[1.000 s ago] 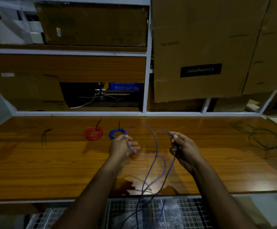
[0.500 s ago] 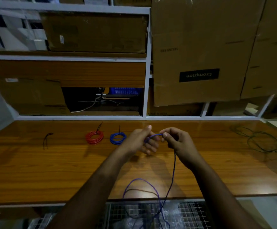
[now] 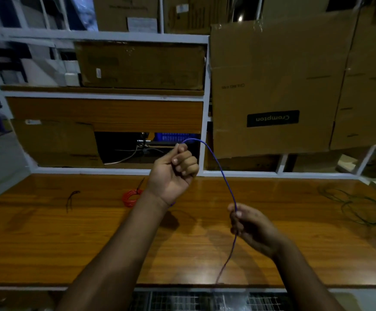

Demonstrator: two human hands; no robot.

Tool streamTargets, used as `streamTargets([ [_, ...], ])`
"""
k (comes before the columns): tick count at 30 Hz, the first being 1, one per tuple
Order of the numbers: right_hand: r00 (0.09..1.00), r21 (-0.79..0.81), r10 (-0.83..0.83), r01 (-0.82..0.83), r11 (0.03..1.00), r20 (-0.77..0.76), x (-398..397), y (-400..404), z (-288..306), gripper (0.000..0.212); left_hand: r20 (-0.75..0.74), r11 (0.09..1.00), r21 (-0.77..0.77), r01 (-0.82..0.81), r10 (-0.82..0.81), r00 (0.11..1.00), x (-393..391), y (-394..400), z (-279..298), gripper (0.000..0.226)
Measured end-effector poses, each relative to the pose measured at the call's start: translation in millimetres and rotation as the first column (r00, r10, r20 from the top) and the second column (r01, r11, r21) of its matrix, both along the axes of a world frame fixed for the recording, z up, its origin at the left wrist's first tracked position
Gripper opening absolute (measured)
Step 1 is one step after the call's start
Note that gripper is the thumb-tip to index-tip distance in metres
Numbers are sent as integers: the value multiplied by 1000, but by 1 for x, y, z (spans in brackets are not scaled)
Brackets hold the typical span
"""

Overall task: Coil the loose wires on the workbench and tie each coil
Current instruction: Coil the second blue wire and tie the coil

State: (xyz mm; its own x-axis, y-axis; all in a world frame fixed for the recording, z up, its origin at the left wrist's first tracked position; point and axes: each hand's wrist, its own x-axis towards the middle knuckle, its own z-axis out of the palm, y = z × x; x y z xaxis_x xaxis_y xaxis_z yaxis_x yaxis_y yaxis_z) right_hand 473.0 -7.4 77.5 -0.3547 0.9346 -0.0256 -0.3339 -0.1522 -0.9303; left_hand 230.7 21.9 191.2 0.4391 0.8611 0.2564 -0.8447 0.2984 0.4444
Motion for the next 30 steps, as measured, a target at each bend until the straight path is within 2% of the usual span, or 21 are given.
streamTargets([
  [1, 1000, -56, -21, 22, 998, 15, -2, -2, -7, 23, 0, 1000, 8, -7, 7, 1000, -1, 1, 4, 30],
  [3, 979, -63, -102, 115, 991, 177, -17, -10, -13, 25, -25, 1000, 13, -21, 21, 999, 1, 1, 6, 31],
  [7, 820, 125, -369, 351, 928, 437, -69, -30, 9, 11, -153, 994, 39, -105, 110, 982, 13, 6, 5, 32],
  [9, 649, 329, -439, 293, 898, 621, -86, -41, 34, 16, -258, 987, 82, -141, 157, 953, 15, 8, 4, 32],
  [11, 377, 531, -519, 81, 843, 767, -91, -50, 65, 29, -371, 977, 140, -162, 204, 906, 14, 9, 4, 32],
  [12, 306, 572, -543, -5, 820, 782, -91, -55, 82, 29, -421, 970, 175, -170, 230, 877, 13, 9, 4, 31],
  [15, 302, 512, -440, -225, 829, 845, -87, -62, 132, 17, -488, 962, 224, -154, 248, 837, 10, 4, 6, 30],
  [17, 237, 498, -439, -380, 780, 867, -82, -61, 155, 31, -544, 956, 266, -121, 253, 800, 9, -2, 10, 31],
  [18, 201, 524, -488, -424, 738, 850, -79, -58, 163, 35, -598, 943, 314, -107, 284, 750, 9, -4, 13, 33],
  [20, 189, 653, -640, -401, 642, 745, -73, -50, 174, 35, -687, 908, 413, -74, 364, 629, 10, -9, 16, 36],
  [22, 210, 823, -806, -288, 490, 553, -65, -40, 178, 28, -705, 902, 430, -45, 366, 608, 11, -11, 18, 36],
  [24, 220, 908, -886, -195, 370, 408, -58, -28, 177, 22, -683, 927, 375, -7, 281, 674, 12, -13, 19, 31],
  [25, 208, 914, -895, -188, 359, 395, -56, -23, 174, 21, -641, 946, 322, 27, 197, 742, 12, -14, 20, 28],
  [27, 186, 898, -883, -184, 401, 432, -54, -12, 165, 18, -480, 976, 188, 112, -8, 877, 12, -15, 23, 26],
  [28, 225, 880, -851, -154, 449, 474, -54, -9, 161, 15, -400, 981, 134, 141, -77, 913, 11, -14, 24, 29],
  [29, 326, 844, -785, -90, 529, 527, -55, -7, 157, 14, -340, 983, 92, 157, -117, 933, 11, -12, 24, 33],
  [30, 475, 779, -683, -7, 627, 554, -55, -7, 155, 18, -297, 985, 58, 162, -138, 945, 9, -10, 24, 36],
])
